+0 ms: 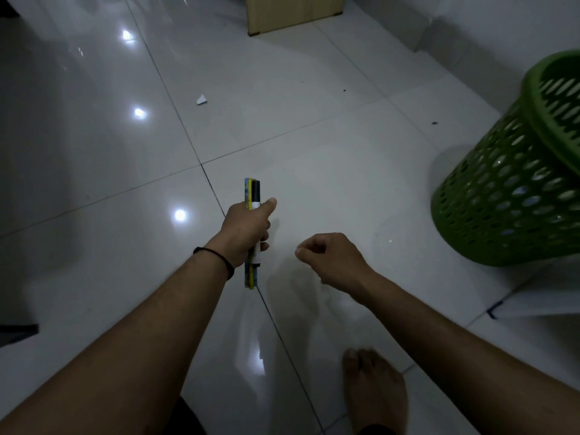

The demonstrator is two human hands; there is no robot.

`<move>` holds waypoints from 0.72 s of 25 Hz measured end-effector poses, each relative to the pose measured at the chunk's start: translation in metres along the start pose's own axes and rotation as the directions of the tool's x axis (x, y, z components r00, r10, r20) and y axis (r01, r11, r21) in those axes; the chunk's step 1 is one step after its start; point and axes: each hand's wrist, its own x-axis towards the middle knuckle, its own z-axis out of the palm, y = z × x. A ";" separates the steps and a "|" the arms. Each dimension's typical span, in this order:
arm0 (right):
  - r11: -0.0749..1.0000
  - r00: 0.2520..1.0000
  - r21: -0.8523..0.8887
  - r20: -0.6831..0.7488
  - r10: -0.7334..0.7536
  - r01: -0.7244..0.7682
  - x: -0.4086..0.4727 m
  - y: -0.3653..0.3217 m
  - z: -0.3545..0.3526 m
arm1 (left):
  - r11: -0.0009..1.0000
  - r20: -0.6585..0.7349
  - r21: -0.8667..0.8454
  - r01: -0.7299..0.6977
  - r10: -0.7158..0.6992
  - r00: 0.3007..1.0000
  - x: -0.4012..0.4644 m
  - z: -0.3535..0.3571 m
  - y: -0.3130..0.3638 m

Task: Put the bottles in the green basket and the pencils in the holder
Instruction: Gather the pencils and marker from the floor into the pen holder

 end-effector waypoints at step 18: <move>0.765 0.997 -0.641 -0.012 0.070 -0.062 0.086 0.063 0.002 | 0.914 -0.190 0.400 0.062 0.016 0.982 0.037 0.052 -0.029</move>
